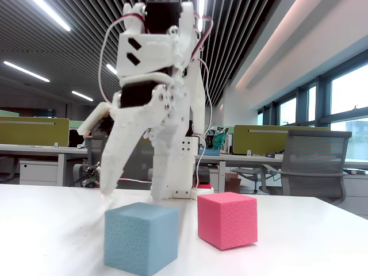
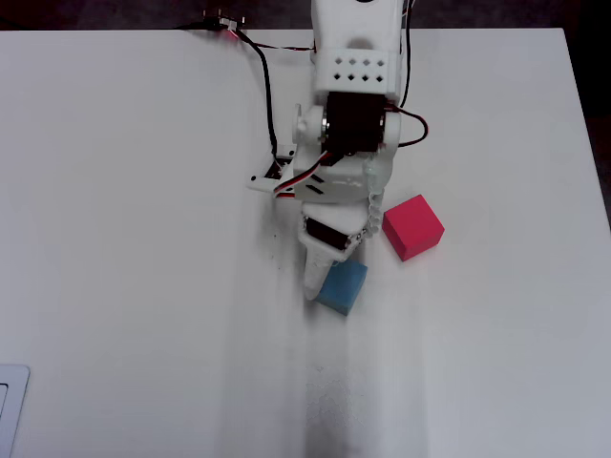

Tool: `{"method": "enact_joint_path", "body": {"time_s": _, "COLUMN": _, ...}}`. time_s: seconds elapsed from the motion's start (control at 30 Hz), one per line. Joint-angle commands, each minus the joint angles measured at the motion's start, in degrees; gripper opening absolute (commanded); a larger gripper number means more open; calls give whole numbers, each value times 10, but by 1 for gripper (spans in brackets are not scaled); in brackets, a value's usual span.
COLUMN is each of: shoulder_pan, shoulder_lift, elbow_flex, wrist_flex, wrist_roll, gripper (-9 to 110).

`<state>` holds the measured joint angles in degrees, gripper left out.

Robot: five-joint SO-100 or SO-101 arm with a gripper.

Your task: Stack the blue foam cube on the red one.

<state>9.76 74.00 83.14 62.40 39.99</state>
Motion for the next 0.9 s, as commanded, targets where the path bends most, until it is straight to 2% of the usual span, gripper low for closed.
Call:
{"method": "enact_joint_path", "body": {"time_s": 0.0, "shoulder_pan": -12, "shoulder_lift": -14, "elbow_flex": -36, "wrist_flex": -15, "wrist_roll": 10, "gripper": 37}}
{"method": "enact_joint_path", "body": {"time_s": 0.87, "shoulder_pan": 6, "shoulder_lift": -50, "elbow_flex": -56, "wrist_flex": -25, "wrist_roll": 17, "gripper": 30}}
